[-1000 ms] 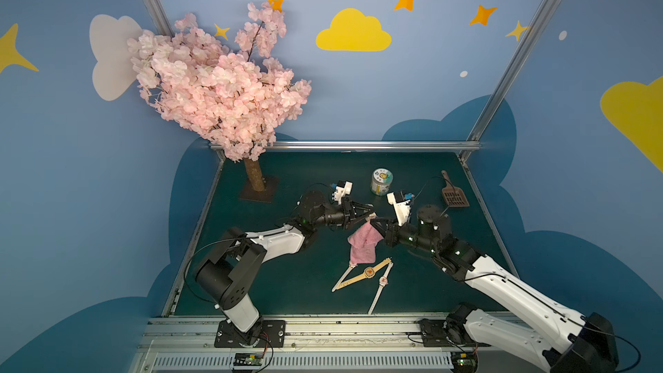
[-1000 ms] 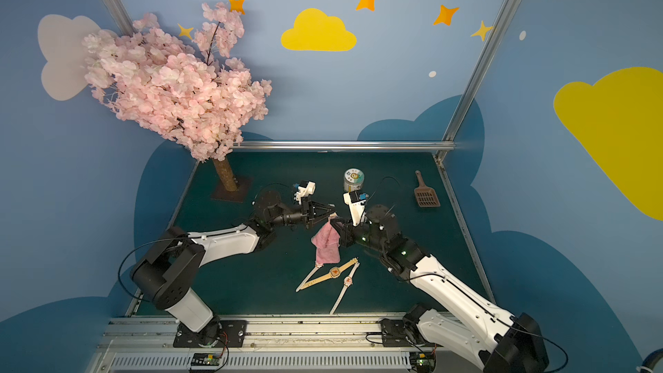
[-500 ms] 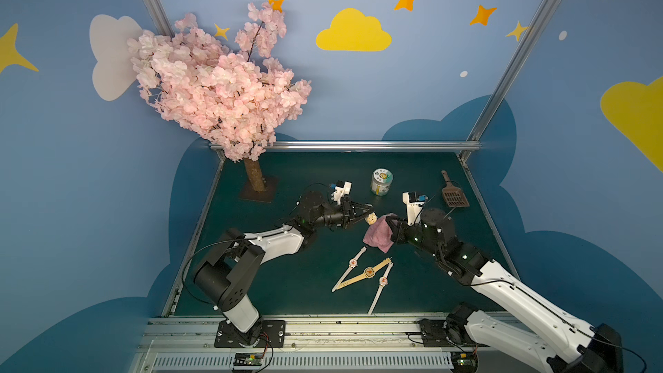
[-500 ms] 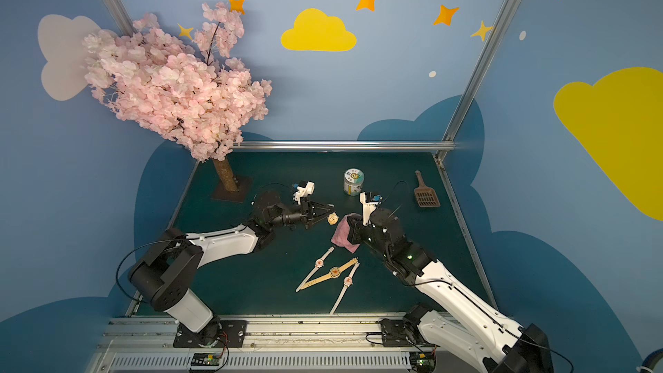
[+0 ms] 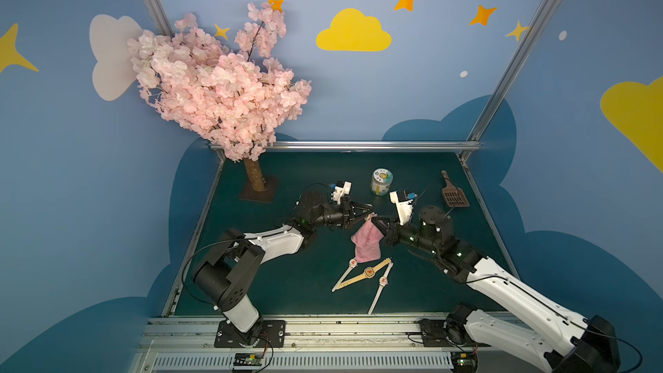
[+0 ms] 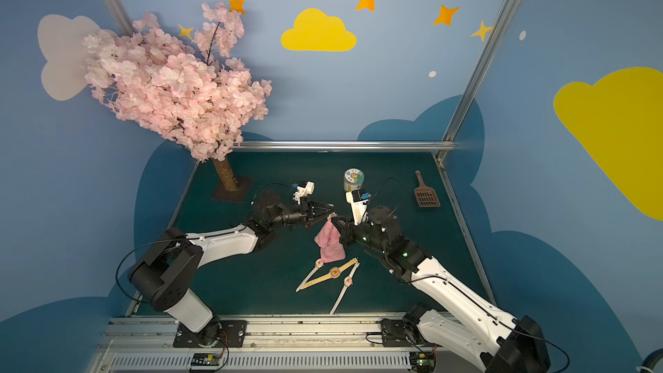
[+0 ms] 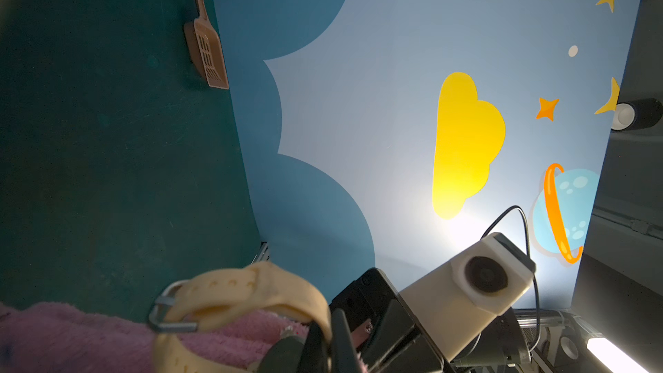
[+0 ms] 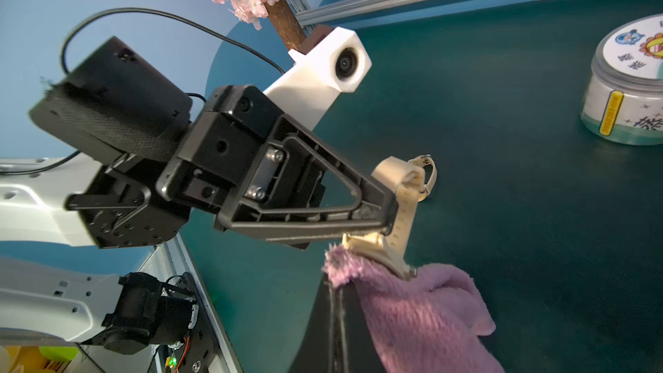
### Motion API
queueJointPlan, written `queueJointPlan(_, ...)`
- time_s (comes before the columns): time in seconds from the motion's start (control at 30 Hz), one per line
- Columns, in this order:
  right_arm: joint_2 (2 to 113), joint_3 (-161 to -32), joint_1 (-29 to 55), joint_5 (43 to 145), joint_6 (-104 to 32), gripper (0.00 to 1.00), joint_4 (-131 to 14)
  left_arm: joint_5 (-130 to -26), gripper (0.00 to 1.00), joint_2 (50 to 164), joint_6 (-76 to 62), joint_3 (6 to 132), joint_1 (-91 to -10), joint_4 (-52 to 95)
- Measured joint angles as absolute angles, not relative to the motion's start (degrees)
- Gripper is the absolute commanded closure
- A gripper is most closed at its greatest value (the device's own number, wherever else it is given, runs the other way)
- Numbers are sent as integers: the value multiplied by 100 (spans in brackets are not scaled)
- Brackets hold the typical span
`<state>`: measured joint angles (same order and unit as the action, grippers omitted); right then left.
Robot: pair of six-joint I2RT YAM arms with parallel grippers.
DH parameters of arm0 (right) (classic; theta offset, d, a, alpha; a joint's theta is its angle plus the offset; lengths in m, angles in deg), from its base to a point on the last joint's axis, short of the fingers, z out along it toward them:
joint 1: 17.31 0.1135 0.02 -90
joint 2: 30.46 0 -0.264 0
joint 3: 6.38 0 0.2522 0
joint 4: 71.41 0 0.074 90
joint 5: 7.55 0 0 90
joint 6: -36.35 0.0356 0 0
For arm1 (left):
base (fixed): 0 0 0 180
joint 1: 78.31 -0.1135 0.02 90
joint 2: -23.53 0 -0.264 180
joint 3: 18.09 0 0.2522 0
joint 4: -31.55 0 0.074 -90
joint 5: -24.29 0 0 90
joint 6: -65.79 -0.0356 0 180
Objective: Wipe the watch dial
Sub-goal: Wipe the watch.
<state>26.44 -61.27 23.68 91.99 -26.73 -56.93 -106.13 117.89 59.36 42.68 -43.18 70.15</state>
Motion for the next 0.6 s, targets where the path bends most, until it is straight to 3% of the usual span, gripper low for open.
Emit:
queueJointPlan(0.33,2402,-6035,2292,7835,-2319,100,-4942,-10618,97,11743,5938,4148,-4355,7019)
queueJointPlan(0.6,1816,-5523,2237,8718,-2647,100,-5672,-10629,97,11741,5879,4148,-4364,7008)
